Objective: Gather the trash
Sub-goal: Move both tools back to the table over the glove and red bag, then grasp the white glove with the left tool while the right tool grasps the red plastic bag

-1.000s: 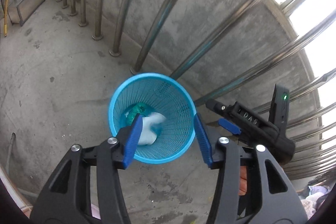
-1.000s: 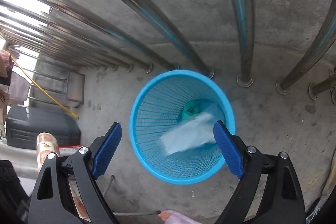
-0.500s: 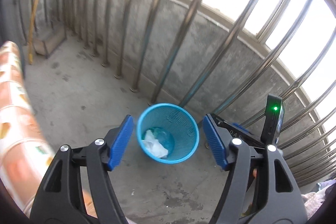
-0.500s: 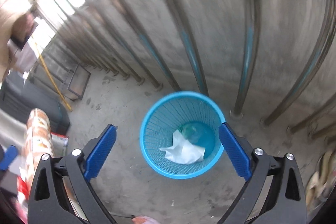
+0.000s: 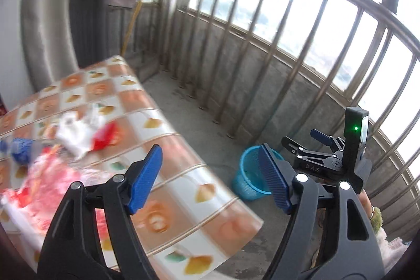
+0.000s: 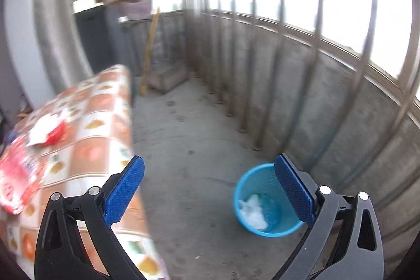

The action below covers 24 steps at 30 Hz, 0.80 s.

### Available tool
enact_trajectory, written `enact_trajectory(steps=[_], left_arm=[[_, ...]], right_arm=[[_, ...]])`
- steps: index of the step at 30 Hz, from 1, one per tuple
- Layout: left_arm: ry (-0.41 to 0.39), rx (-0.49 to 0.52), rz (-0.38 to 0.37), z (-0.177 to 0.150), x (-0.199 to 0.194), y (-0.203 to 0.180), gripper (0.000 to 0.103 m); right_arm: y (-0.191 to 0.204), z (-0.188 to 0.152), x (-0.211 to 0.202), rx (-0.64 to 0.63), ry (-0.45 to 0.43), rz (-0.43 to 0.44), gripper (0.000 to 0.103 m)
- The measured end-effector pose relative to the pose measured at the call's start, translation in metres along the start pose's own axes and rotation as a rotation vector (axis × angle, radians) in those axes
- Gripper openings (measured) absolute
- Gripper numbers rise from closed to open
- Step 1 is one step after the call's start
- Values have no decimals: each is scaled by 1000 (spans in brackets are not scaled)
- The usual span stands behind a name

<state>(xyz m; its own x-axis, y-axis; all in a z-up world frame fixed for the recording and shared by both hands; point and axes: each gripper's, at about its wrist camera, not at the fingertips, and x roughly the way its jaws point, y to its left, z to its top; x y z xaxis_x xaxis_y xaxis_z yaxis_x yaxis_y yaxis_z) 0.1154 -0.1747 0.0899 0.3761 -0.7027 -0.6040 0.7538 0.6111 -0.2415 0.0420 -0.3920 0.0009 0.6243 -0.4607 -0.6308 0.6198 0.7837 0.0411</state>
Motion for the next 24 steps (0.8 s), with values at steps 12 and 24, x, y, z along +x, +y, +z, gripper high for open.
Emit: enact_trajectory(steps=[12,24], left_arm=[[-159,-216,104,13,-135,172,72],[265,-275,41,58,2,274,67]], right_arm=[[131,58,3,119,152,483,97],[204,58,106,312,433,656,85]])
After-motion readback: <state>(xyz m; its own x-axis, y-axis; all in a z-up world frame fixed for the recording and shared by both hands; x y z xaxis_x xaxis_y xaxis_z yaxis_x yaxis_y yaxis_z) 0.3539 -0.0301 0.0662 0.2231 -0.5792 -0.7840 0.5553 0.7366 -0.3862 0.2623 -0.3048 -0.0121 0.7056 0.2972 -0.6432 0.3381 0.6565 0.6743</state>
